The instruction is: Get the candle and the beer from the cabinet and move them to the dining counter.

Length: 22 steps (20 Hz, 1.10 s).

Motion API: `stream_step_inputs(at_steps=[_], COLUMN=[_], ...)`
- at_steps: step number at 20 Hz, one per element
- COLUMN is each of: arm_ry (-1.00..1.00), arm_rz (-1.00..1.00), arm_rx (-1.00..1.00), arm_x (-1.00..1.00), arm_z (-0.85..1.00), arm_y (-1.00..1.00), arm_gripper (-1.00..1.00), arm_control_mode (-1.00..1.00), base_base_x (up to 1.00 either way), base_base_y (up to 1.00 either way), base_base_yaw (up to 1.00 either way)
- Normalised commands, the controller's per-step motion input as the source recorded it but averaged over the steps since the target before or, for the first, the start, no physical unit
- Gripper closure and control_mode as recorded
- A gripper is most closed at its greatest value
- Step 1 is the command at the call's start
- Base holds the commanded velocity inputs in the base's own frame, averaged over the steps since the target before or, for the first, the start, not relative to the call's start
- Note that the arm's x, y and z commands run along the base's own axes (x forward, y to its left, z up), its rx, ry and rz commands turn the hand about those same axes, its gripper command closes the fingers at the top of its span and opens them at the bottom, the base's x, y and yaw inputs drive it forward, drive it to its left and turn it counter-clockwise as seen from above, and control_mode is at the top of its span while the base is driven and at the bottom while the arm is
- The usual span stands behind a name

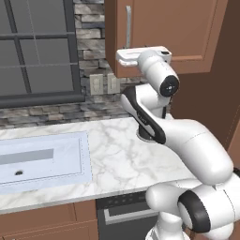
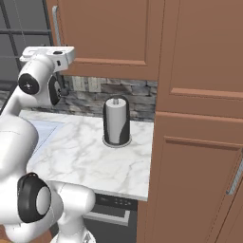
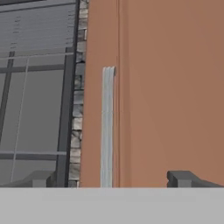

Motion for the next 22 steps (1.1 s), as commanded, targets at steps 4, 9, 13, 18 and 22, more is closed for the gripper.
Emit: stream_step_inputs(at_steps=[4, 9, 13, 18, 22], arm_ry=[-0.03, -0.01, 0.00, 0.00, 0.00], arm_rz=[0.00, 0.00, 0.00, 0.00, 0.00], arm_rx=[0.00, 0.00, 0.00, 0.00, 0.00], arm_x=[0.16, 0.21, 0.30, 0.28, 0.25], arm_z=[0.00, 0.00, 0.00, 0.00, 0.00], arm_y=[0.10, 0.12, 0.13, 0.03, 0.00], arm_gripper=[-1.00, -1.00, -1.00, -1.00, -1.00], arm_control_mode=[-1.00, -1.00, -1.00, -1.00, -1.00], base_base_x=[0.00, 0.00, 0.00, 0.00, 0.00], base_base_y=[0.00, 0.00, 0.00, 0.00, 0.00], base_base_yaw=[0.00, 0.00, 0.00, 0.00, 0.00])
